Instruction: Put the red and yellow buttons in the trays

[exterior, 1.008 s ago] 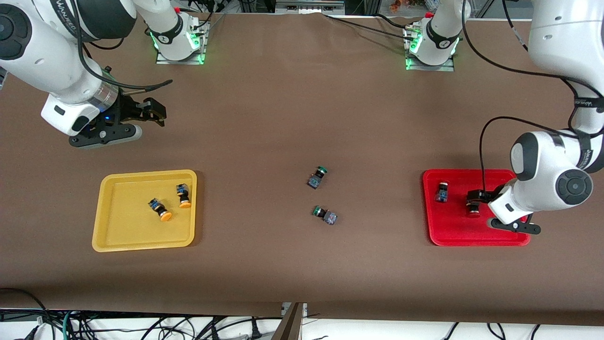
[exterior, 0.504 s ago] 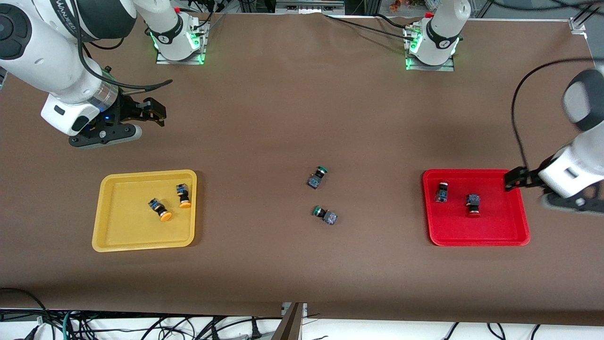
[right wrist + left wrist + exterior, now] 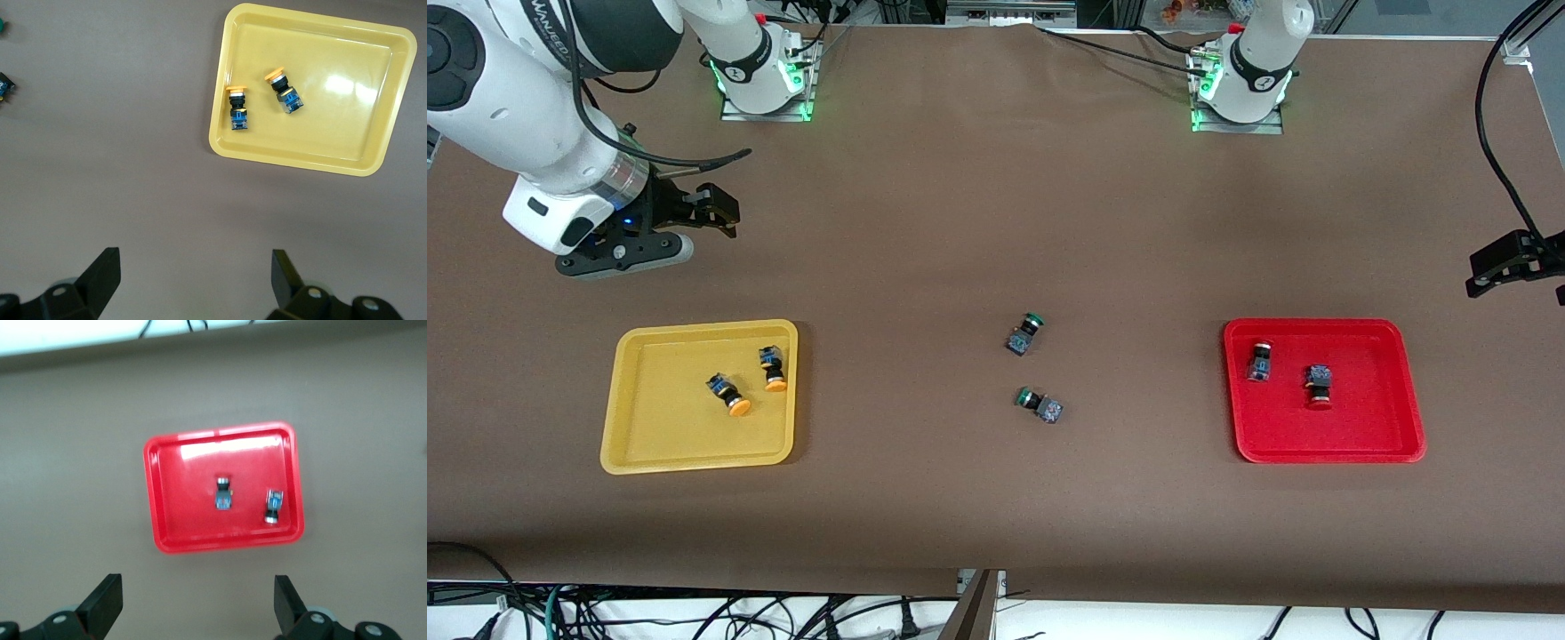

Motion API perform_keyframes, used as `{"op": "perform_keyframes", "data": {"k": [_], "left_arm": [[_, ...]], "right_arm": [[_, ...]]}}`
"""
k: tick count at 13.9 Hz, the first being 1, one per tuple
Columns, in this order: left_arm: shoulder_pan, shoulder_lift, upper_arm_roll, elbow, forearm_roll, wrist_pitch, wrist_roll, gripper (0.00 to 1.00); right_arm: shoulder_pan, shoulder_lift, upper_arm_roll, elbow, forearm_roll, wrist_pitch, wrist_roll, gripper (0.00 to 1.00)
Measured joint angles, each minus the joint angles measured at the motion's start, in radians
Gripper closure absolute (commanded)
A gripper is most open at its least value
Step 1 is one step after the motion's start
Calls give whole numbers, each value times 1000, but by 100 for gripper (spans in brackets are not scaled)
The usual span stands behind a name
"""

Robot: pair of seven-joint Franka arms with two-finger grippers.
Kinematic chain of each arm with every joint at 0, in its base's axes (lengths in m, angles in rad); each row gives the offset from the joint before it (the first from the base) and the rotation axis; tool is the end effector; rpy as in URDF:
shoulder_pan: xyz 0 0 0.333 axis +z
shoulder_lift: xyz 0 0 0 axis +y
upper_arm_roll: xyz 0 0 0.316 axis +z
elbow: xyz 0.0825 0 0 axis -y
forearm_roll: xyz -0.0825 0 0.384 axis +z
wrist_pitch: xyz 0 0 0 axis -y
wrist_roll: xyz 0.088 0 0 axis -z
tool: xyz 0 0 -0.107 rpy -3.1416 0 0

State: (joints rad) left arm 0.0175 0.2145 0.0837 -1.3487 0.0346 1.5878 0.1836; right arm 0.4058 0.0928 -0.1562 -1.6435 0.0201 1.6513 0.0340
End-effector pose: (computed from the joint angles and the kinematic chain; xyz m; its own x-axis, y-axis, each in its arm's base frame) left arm 0.6187 0.0604 0.6053 0.9963 -0.0850 0.0153 -0.0840 -0.9949 -0.0561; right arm 0.5628 0.1491 0.5446 0.9739 0.2109 -0.0839 0.2115 -0.9774 -0.0026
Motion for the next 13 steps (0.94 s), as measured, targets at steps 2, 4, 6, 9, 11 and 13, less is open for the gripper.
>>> {"op": "perform_keyframes", "data": {"k": [2,4,6,9,11,13], "left_arm": [[5,4,-3,-1,0,-23,0,0],[2,-2,-30,-1,0,-39,-2,0],[-3,-8,-57,-1,0,-42,-17,0],[-5,-9,-72,-1,0,-44,-29,0],[-13,-17,-77,-11,0,-40,-60,0],[-41,-68,-78,-90,0,33,-124,0]], "right_arm": [[0,-1,0,0,0,0,0,0],[0,-2,2,0,-10,0,0,0],[-1,-3,2,0,-20,0,0,0],[-3,-3,2,1,-24,0,0,0],[-6,-3,1,17,-25,0,0,0],[-9,-4,1,44,-26,-5,-1,0]]}}
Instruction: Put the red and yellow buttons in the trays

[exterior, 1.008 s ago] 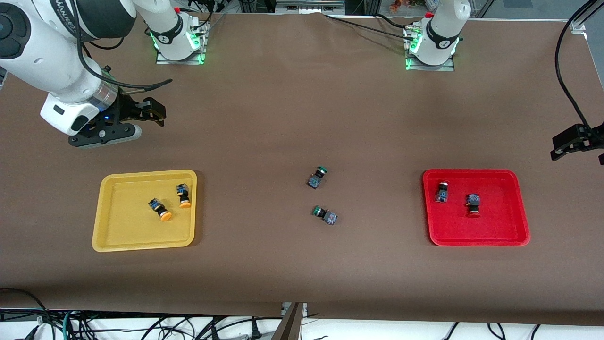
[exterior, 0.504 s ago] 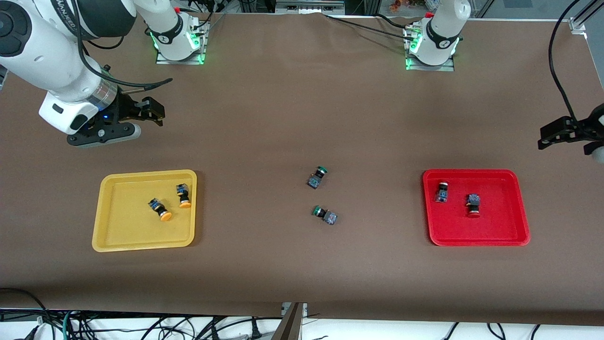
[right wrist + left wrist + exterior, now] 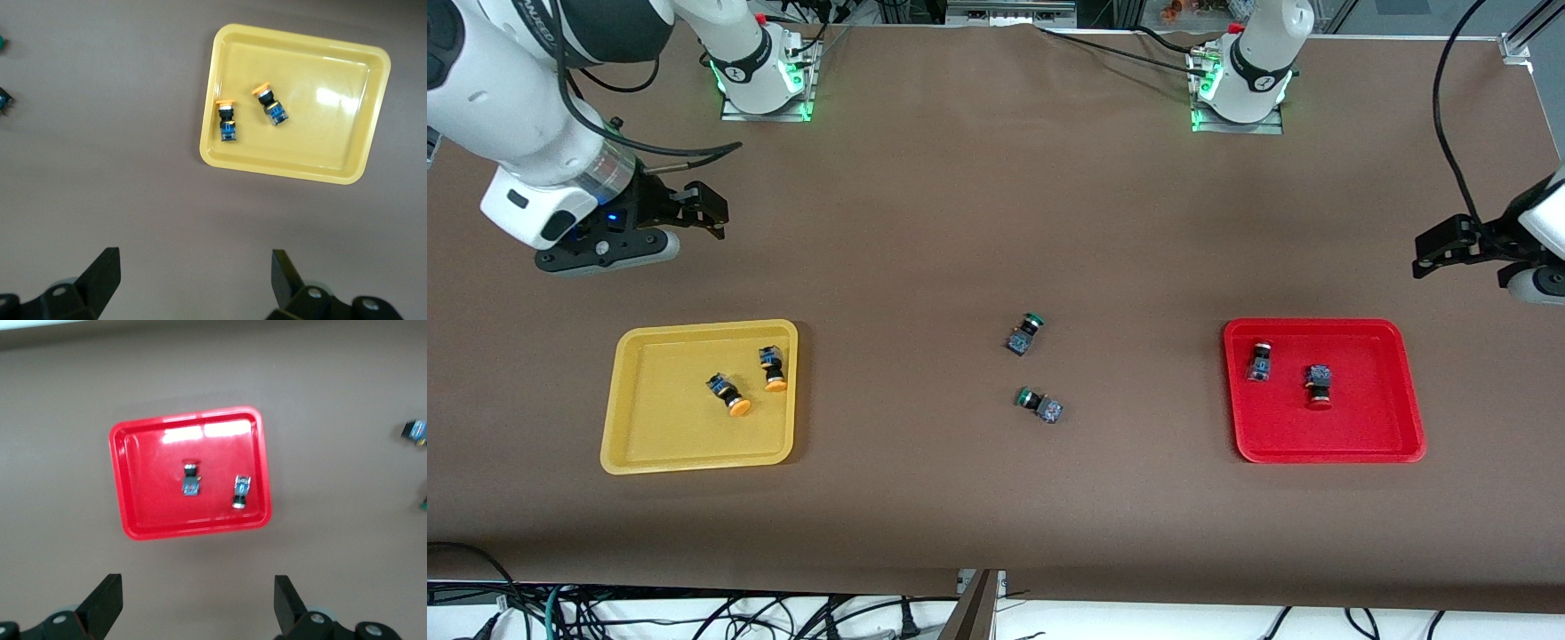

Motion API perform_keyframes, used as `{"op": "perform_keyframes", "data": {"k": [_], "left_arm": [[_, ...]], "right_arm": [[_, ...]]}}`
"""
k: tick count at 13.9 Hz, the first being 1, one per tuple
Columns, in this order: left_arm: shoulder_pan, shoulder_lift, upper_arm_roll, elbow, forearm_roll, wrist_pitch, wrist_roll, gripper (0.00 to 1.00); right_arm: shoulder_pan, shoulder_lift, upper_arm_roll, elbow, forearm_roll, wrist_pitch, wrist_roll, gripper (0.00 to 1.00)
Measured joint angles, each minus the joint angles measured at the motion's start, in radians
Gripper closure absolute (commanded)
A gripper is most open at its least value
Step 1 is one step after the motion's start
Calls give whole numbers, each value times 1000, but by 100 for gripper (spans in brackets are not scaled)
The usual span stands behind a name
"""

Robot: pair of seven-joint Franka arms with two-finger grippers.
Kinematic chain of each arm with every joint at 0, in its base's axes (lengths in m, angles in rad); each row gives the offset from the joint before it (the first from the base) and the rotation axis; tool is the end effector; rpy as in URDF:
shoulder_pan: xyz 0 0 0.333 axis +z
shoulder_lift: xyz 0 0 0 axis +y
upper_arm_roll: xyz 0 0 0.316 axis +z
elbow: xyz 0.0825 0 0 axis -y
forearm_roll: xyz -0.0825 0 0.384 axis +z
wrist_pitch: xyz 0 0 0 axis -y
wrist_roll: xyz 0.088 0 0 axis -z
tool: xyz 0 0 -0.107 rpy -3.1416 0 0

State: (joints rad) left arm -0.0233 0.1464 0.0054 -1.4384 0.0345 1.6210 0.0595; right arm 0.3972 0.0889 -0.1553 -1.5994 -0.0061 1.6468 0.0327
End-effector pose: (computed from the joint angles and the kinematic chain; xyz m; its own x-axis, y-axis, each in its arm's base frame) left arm 0.6046 -0.0075 0.6070 0.9963 -0.0791 0.0340 -0.0778 -0.9963 -0.0374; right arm 0.5668 0.1429 0.5674 0.9773 0.2080 -0.0398 0.2089 -0.9777 0.0211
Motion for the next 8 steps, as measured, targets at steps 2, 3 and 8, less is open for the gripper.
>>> {"op": "perform_keyframes", "data": {"k": [2,3,8], "left_arm": [[-16,-64,-1,-97,0,63,-46,0],[-17,-85,-1,-126,0,67,-52,0],[-16,-104,0,-158,0,48,-55,0]], "right_arm": [[-2,-2,-4,21,-1,-23,-3,0],[-3,-3,-6,31,-1,-27,-3,0],[-4,-3,-15,62,-1,-29,1,0]]}}
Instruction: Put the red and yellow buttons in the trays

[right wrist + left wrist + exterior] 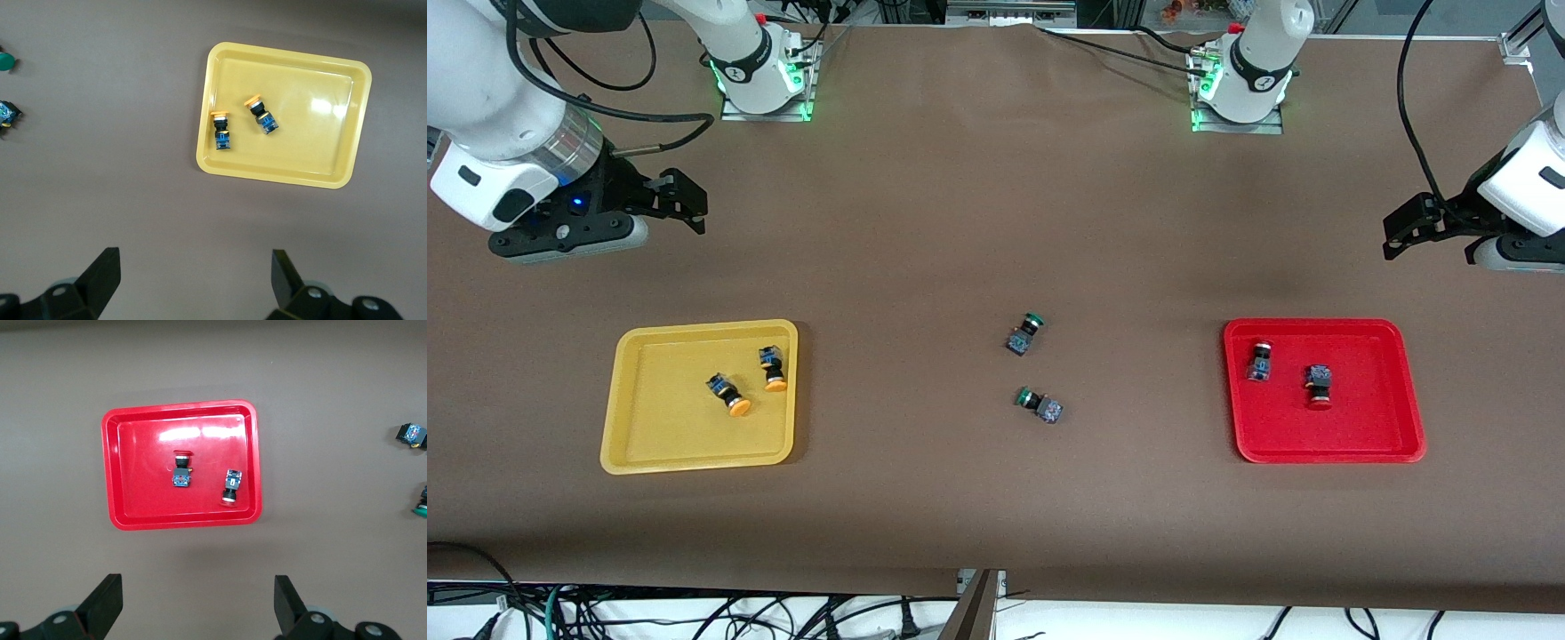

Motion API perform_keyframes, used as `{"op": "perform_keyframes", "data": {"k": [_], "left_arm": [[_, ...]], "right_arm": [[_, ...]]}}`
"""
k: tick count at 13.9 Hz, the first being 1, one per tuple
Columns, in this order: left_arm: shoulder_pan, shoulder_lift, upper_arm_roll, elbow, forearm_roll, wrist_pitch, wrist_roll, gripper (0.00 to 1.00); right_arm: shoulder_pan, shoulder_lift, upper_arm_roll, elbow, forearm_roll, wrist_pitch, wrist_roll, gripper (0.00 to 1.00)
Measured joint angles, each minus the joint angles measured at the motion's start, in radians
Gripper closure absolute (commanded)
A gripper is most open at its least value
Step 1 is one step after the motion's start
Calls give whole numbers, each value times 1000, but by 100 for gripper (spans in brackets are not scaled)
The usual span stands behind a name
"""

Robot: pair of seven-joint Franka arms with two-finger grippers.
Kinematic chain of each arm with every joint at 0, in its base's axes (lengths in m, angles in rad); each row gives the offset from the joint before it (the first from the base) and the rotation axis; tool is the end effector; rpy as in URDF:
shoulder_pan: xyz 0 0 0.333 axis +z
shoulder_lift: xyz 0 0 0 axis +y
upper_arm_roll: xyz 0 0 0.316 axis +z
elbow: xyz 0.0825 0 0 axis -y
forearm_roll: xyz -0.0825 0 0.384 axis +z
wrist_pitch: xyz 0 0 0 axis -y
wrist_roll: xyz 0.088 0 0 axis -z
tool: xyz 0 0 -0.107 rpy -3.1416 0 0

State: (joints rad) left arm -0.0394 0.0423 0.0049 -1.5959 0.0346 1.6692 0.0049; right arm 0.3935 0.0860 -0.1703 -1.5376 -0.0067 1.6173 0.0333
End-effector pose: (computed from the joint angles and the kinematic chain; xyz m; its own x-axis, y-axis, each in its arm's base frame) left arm 0.5755 -0.0165 0.5975 0.9986 -0.0428 0.0308 -0.0417 -0.9985 -0.0349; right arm 0.5689 0.1327 0.5960 0.9819 0.1896 -0.0044 0.1897 -0.9816 0.0214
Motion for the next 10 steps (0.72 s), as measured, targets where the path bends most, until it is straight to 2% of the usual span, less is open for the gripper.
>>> {"op": "perform_keyframes", "data": {"k": [4,10], "left_arm": [[0,0,0,-1,0,-1,0,0],[0,3,0,-1,0,-4,0,0]], "right_arm": [[-4,-1,-40,29,0,-5,-8,0],[0,21,-32,29,8,-12,3,0]]}}
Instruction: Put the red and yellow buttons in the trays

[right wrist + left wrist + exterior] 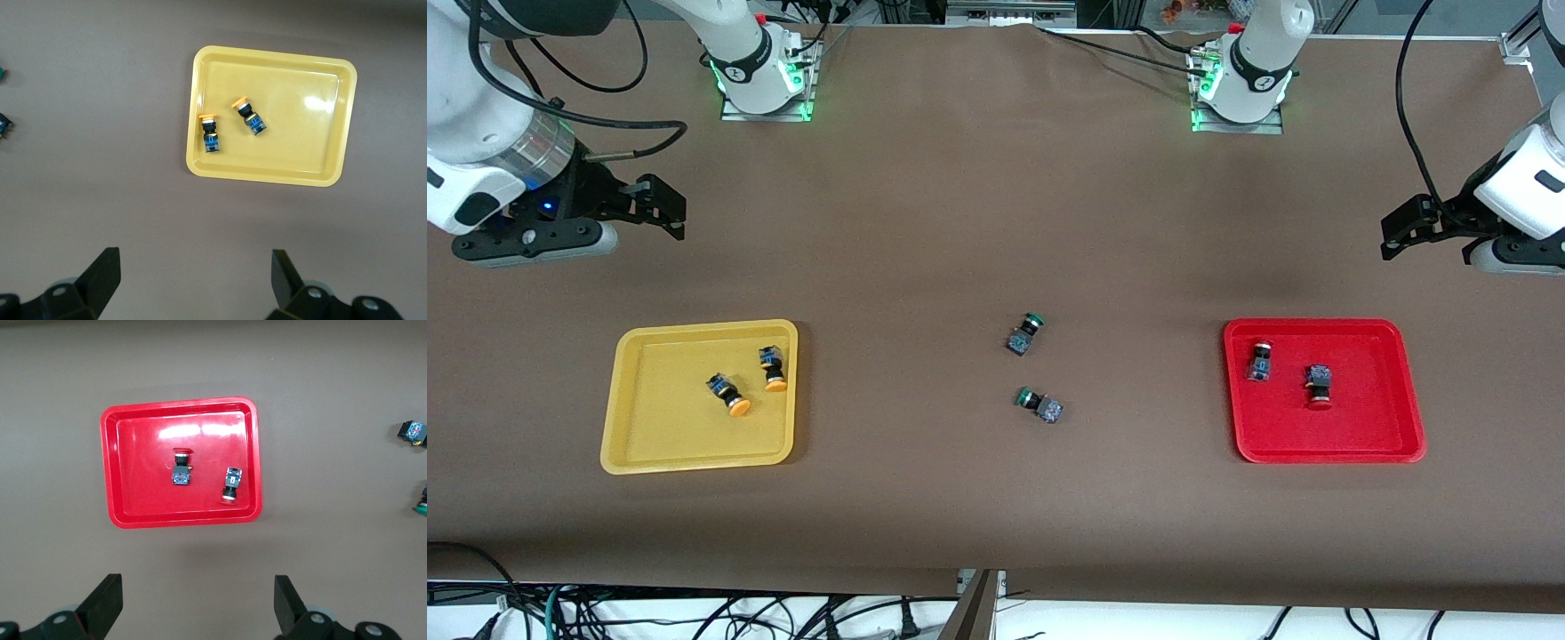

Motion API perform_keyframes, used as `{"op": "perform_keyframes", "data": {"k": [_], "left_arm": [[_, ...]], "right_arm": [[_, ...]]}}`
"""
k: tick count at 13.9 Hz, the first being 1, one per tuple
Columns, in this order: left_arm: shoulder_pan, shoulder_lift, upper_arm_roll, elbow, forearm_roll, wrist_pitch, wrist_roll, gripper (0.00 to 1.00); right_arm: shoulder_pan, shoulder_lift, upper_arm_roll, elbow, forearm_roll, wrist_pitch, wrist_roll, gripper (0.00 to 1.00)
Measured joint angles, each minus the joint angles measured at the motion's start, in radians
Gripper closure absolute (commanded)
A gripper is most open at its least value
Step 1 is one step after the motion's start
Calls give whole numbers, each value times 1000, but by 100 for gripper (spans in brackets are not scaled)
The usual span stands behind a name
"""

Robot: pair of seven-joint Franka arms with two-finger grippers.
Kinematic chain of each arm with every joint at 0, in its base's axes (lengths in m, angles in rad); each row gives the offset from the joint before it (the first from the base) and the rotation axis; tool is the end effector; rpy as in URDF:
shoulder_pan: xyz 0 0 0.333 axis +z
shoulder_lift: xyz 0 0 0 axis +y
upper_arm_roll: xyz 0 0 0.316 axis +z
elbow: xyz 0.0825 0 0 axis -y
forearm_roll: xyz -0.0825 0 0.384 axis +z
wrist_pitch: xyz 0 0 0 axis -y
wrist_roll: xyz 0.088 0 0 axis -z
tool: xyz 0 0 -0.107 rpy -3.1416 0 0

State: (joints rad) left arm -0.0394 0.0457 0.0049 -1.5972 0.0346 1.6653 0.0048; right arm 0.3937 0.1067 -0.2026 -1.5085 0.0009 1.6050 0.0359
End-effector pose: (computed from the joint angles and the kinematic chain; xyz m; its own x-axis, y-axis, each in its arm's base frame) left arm 0.5759 -0.0165 0.5946 0.9988 -0.0426 0.0222 -0.0418 -0.9985 -0.0348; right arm 0.5773 0.1182 0.5971 0.9878 0.1555 -0.0073 0.1556 -0.9876 0.0208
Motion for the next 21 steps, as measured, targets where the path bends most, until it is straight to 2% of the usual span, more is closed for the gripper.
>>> {"op": "perform_keyframes", "data": {"k": [3,7,13,15,18,21], "left_arm": [[0,0,0,0,0,-5,0,0],[0,0,0,0,0,-16,0,0],[0,0,0,0,0,-21,0,0],[0,0,-5,0,0,-34,0,0],[0,0,-11,0,0,-40,-1,0],[0,0,-11,0,0,-49,-1,0]], "right_arm": [[-2,1,-10,0,8,-9,0,0],[-14,0,-79,0,21,-86,-9,0],[-9,-2,-68,3,25,-78,-10,0],[-32,-1,-39,3,26,-76,-9,0],[-142,-1,102,3,28,-57,-4,0],[-157,-2,129,4,28,-53,0,0]]}}
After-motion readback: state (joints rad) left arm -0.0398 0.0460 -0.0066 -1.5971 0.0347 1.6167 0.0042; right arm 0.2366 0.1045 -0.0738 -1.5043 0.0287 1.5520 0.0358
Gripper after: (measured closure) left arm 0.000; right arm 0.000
